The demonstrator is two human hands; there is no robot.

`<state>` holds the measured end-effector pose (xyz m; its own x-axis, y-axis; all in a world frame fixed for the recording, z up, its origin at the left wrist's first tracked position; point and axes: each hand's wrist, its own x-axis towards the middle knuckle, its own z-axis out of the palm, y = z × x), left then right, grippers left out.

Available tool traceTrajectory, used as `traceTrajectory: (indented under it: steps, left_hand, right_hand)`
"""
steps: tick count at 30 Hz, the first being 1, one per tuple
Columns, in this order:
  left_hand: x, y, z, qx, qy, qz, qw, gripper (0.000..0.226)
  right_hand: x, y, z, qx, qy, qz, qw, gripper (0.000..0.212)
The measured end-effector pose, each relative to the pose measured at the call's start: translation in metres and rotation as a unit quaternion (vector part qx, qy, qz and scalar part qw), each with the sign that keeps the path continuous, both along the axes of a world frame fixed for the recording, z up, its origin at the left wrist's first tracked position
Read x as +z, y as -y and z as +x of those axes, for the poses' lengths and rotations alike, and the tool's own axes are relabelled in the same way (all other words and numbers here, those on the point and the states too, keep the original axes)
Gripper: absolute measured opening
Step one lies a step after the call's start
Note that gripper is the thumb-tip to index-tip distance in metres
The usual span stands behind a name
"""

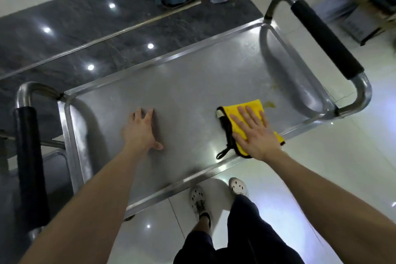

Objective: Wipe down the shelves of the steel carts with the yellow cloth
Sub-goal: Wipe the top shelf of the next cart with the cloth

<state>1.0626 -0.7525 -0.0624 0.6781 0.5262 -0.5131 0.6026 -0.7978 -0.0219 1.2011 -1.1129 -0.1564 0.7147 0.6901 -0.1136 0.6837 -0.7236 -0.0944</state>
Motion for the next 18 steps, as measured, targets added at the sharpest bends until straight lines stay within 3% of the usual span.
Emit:
traceTrajectory:
  steps: [3,6,10,18]
  left_hand:
    - [0.009,0.025,0.004,-0.038,0.009,0.080,0.996,0.125]
    - [0.012,0.073,0.021,-0.089,0.051,0.092,0.990,0.088]
    - [0.014,0.152,0.064,-0.053,0.066,-0.028,0.996,0.117]
    - [-0.004,0.217,0.112,0.088,0.033,-0.063,0.994,0.150]
  right_hand:
    - [0.010,0.044,0.034,-0.132,-0.021,-0.048,0.990,0.074]
    - [0.007,0.039,0.030,-0.147,-0.007,-0.078,0.986,0.075]
    - [0.007,0.037,0.029,-0.107,-0.026,-0.075,0.991,0.086]
    - [-0.004,0.060,0.051,0.016,-0.025,0.006,1.000,0.086]
